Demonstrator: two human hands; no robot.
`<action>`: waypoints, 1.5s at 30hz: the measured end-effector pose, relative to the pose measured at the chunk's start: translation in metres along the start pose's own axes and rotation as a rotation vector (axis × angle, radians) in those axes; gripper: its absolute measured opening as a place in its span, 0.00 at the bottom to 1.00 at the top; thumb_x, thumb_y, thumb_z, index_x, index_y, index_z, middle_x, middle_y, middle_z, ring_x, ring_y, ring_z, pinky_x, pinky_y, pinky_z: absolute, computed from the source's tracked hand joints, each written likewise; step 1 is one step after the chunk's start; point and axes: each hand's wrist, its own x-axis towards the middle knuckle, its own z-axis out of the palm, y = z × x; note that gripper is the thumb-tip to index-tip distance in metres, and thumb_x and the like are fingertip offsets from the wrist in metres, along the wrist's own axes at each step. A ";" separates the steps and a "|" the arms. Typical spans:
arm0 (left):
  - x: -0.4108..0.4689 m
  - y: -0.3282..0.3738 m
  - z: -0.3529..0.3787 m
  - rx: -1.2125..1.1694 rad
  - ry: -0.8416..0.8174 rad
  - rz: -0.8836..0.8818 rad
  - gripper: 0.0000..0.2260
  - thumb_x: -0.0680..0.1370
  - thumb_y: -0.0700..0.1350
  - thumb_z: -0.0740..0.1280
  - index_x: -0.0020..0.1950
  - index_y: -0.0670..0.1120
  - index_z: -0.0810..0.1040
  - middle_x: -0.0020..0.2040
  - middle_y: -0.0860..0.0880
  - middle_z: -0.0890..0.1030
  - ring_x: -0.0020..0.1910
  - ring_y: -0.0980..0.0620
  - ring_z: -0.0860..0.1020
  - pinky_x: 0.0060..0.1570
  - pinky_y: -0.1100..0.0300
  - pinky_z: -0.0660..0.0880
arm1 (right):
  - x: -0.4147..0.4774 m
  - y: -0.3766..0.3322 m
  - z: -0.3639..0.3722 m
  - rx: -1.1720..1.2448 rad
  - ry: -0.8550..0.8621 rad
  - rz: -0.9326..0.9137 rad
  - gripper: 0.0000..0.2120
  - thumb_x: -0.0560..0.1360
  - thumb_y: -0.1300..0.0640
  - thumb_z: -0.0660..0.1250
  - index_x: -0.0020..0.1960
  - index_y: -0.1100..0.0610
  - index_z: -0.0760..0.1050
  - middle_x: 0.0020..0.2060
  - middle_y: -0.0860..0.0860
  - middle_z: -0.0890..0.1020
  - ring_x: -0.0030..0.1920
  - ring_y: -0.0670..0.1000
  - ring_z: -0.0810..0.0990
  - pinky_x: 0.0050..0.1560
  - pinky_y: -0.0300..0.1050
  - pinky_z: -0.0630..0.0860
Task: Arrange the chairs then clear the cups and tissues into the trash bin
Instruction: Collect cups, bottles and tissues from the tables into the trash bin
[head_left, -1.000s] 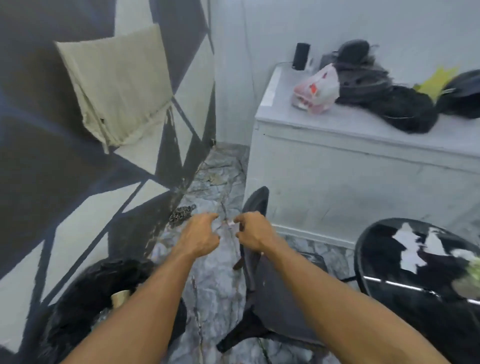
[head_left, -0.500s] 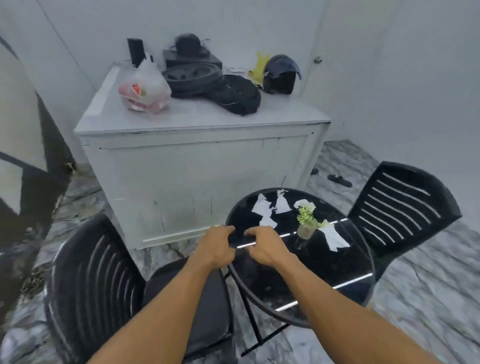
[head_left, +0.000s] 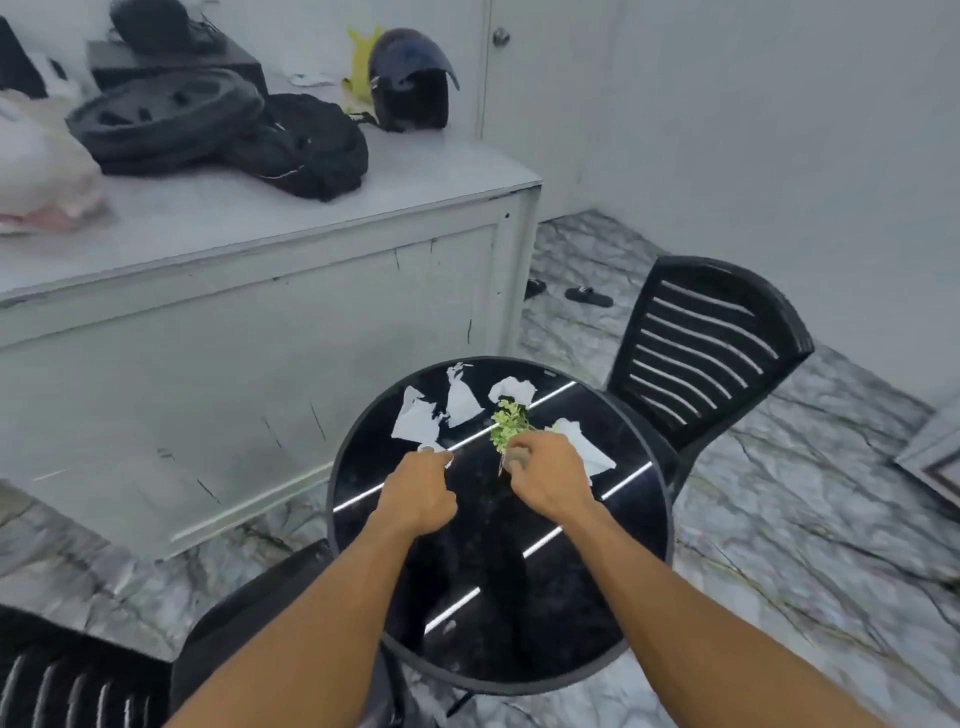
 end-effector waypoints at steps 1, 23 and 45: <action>0.010 0.000 0.005 0.001 -0.011 0.006 0.27 0.74 0.41 0.67 0.73 0.48 0.70 0.65 0.49 0.74 0.63 0.47 0.74 0.54 0.55 0.74 | 0.005 0.007 0.001 0.006 0.035 0.029 0.11 0.73 0.59 0.62 0.50 0.53 0.82 0.45 0.49 0.85 0.49 0.52 0.81 0.50 0.47 0.79; 0.137 -0.009 0.068 -0.036 0.023 -0.276 0.10 0.70 0.28 0.60 0.35 0.40 0.75 0.34 0.50 0.69 0.38 0.49 0.72 0.34 0.62 0.65 | 0.174 0.154 0.025 -0.201 -0.302 0.185 0.16 0.64 0.73 0.61 0.49 0.65 0.80 0.45 0.59 0.83 0.48 0.60 0.81 0.47 0.53 0.81; 0.234 -0.011 0.055 -0.242 0.077 -0.274 0.38 0.73 0.33 0.68 0.79 0.52 0.59 0.75 0.45 0.66 0.70 0.42 0.68 0.66 0.53 0.69 | 0.303 0.102 0.081 -0.176 -0.451 -0.243 0.14 0.72 0.69 0.65 0.55 0.62 0.82 0.51 0.59 0.81 0.54 0.60 0.79 0.56 0.52 0.76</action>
